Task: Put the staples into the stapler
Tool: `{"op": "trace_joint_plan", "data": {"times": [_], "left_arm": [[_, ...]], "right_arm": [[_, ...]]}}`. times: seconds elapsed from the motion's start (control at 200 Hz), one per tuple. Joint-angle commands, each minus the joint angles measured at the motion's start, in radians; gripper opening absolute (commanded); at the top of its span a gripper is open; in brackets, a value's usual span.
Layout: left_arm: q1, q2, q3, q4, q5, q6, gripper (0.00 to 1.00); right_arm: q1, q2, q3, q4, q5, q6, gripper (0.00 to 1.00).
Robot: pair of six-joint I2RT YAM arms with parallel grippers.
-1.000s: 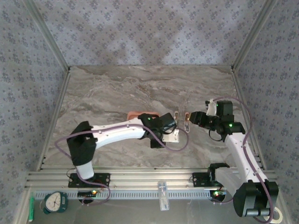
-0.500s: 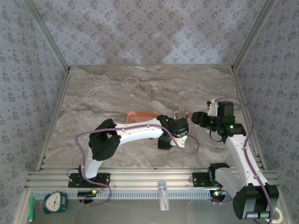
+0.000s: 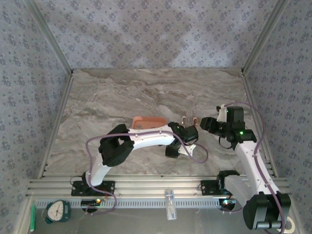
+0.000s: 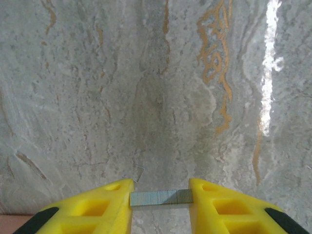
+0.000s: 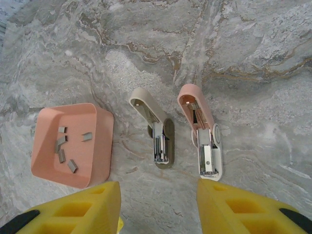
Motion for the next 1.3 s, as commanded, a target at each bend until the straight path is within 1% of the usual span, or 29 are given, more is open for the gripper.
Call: {"op": "trace_joint_plan", "data": {"times": [0.0,0.255,0.45,0.58,0.705,0.9,0.92,1.0,1.174,1.294], "left_arm": [[-0.007,0.034,0.037,-0.002,0.027,0.023,0.34],[-0.007,0.062,0.025,0.034,0.05,0.016,0.35],[-0.007,0.064,0.011,0.081,0.065,0.01,0.4],[-0.006,0.055,0.006,0.086,0.065,0.005,0.52],[-0.007,0.005,-0.022,0.124,0.065,-0.001,0.61],[-0.007,-0.084,-0.048,0.158,0.062,-0.009,0.69],[-0.004,-0.095,-0.052,0.161,0.064,-0.009,0.7],[-0.005,-0.135,-0.079,0.183,0.076,-0.01,0.73],[0.011,-0.219,-0.145,0.222,0.095,-0.037,0.75],[0.041,-0.285,-0.195,0.254,0.141,-0.086,0.76]], "right_arm": [[-0.006,-0.025,-0.006,-0.017,0.024,0.006,0.46],[-0.003,-0.029,-0.008,-0.029,0.025,0.004,0.46],[-0.001,-0.034,-0.002,-0.04,0.028,0.002,0.46],[0.003,-0.033,0.004,-0.049,0.033,0.001,0.47],[0.008,-0.031,0.014,-0.065,0.043,-0.002,0.46],[0.022,-0.031,0.038,-0.083,0.061,-0.006,0.47],[0.024,-0.03,0.041,-0.111,0.063,-0.008,0.46],[0.034,-0.03,0.054,-0.127,0.071,-0.011,0.46],[0.058,-0.028,0.073,-0.163,0.093,-0.013,0.47],[0.089,-0.019,0.085,-0.189,0.105,-0.004,0.47]]}}
